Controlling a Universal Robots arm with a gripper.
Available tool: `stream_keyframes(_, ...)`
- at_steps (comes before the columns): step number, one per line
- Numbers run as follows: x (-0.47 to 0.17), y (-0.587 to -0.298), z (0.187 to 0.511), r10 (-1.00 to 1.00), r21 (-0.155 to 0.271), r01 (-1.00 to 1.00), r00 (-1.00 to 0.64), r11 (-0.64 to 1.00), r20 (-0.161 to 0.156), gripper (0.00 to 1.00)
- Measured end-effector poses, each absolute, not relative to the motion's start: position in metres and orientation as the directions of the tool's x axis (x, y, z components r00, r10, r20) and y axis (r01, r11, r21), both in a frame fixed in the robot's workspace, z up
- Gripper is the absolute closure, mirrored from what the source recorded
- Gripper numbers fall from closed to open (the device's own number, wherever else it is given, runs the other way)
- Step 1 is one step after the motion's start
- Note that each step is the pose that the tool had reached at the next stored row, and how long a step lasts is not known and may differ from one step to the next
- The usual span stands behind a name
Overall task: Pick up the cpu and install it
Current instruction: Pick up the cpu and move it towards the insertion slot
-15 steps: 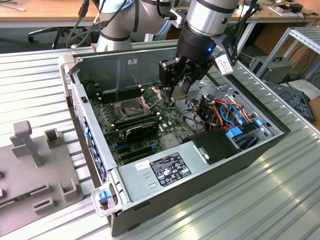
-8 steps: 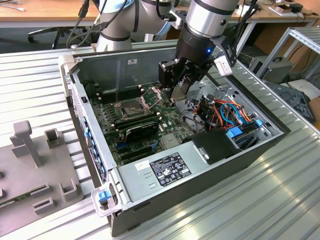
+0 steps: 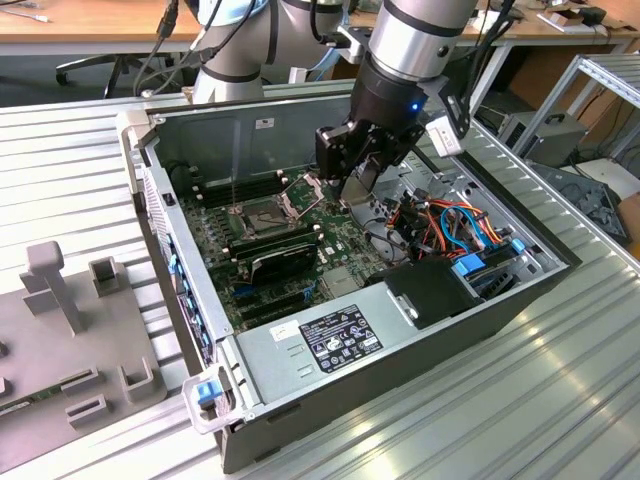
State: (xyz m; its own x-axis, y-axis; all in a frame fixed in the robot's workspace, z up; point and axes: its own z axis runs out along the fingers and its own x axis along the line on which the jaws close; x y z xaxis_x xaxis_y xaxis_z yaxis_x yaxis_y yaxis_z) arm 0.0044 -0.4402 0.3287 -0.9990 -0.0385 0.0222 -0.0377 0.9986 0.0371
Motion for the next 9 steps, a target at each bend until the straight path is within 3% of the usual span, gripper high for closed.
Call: stream_keyframes(9, 0.0019, -0.4386, 0.3231, -0.038, 0.037, -0.038, -0.999, 0.999, 0.022, 0.45)
